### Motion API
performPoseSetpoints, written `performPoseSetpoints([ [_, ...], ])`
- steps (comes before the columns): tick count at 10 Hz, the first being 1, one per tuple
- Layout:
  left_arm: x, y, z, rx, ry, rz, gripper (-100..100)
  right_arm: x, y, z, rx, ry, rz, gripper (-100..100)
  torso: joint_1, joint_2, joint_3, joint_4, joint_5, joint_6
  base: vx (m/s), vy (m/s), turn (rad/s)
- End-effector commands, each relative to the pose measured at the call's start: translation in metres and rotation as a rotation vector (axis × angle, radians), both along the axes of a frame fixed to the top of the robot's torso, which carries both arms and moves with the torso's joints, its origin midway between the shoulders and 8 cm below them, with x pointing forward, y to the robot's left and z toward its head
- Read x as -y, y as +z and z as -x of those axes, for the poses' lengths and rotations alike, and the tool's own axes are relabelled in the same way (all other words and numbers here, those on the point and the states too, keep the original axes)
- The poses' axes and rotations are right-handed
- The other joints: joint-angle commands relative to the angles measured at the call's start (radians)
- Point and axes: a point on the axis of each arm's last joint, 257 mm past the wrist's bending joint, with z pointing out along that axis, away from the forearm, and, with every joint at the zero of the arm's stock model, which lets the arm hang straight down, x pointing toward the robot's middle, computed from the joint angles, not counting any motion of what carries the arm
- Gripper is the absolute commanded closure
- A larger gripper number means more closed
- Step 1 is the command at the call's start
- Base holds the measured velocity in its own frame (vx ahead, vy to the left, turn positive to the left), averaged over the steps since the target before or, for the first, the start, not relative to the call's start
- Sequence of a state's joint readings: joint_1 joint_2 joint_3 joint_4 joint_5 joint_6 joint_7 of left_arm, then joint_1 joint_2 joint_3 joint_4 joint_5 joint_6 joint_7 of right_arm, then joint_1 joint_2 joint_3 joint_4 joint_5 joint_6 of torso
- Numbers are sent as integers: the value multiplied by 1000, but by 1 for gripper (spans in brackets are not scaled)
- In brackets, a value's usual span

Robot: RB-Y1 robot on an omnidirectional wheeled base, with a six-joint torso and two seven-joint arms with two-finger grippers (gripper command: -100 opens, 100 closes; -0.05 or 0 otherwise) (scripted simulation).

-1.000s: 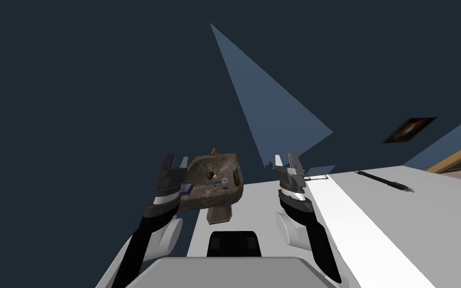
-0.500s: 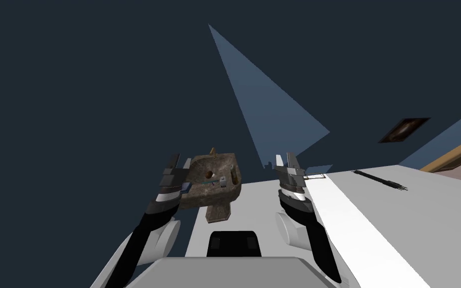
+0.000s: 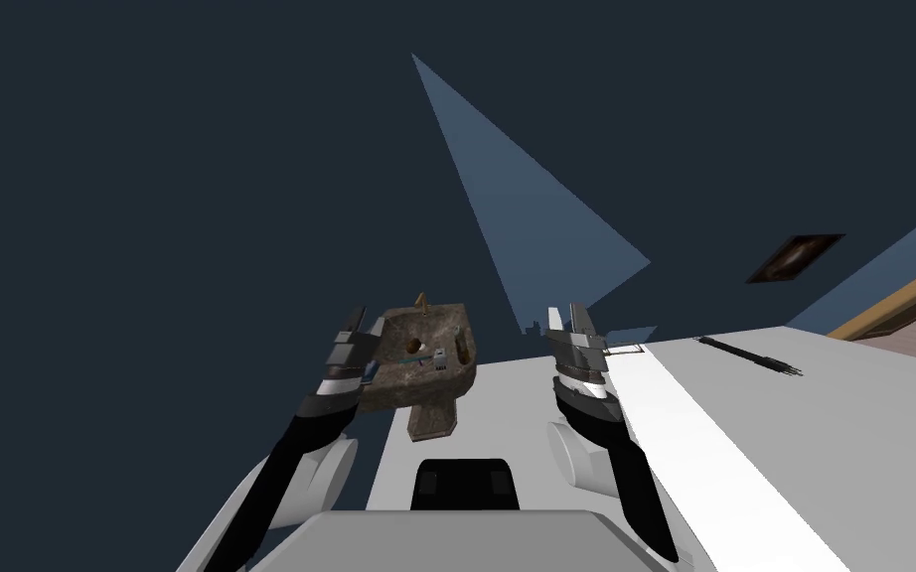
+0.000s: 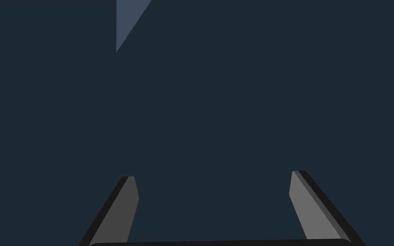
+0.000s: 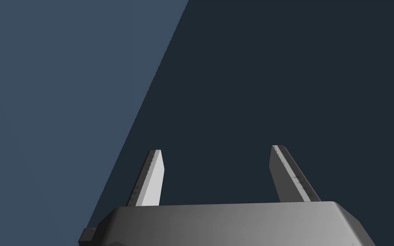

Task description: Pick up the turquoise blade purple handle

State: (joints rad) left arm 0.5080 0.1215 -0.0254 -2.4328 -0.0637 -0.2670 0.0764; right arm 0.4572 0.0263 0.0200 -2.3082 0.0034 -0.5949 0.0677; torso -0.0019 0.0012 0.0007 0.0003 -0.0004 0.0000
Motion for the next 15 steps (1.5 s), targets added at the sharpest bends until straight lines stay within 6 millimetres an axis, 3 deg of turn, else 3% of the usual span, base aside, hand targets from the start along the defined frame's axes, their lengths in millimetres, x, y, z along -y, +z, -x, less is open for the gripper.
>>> performPoseSetpoints([
  [1,-1,-9,-6,-48,-12,19,-100,0,0,0,0,0,0,0,0,0,0,0,0,0,-27,-38,-15],
  [15,-9,-85,-35,-385,-28,131,-100,0,0,0,0,0,0,0,1,-1,-1,0,0,0,-7,-23,-7],
])
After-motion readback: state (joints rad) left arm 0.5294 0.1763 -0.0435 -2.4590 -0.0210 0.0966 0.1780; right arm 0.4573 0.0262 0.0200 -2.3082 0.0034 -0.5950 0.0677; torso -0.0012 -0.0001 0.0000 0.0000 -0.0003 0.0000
